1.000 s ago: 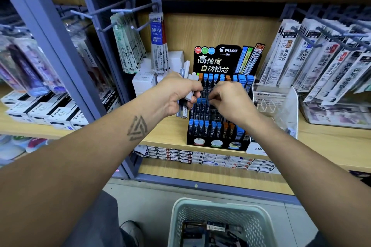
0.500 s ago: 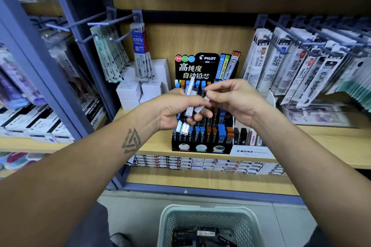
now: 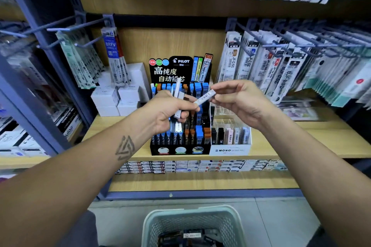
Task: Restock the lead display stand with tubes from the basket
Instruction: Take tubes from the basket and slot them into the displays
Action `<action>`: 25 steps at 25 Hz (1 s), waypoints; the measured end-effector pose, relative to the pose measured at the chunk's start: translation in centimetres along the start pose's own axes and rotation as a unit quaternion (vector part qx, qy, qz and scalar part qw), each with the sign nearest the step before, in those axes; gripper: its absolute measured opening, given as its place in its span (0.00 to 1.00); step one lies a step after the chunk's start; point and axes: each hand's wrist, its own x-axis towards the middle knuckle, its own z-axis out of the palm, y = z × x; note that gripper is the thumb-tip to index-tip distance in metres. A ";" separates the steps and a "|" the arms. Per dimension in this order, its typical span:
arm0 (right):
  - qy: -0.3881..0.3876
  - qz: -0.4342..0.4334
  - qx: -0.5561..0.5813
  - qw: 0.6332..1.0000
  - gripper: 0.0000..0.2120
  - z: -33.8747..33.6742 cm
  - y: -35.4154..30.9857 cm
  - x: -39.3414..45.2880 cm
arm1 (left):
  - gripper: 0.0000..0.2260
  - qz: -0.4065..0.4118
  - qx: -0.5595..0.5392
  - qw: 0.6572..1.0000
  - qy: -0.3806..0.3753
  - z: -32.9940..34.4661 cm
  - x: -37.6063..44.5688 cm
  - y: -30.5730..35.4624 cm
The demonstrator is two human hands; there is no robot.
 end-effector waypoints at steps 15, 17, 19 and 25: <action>0.070 -0.012 -0.070 0.995 0.07 -4.7 -0.8 -2.2 | 0.09 0.013 0.061 0.998 -0.004 5.9 1.0 -0.9; 0.089 -0.033 -0.076 0.993 0.07 -5.8 -1.1 -2.6 | 0.07 0.010 0.059 0.998 -0.003 6.3 0.9 -0.9; 0.110 -0.051 -0.145 0.982 0.08 -6.8 -1.2 -2.7 | 0.06 0.003 0.051 0.999 0.000 6.3 1.0 -1.0; 0.093 -0.046 -0.507 0.856 0.08 -8.6 -0.2 -2.2 | 0.09 -0.040 -0.008 0.999 -0.029 6.6 1.5 -1.7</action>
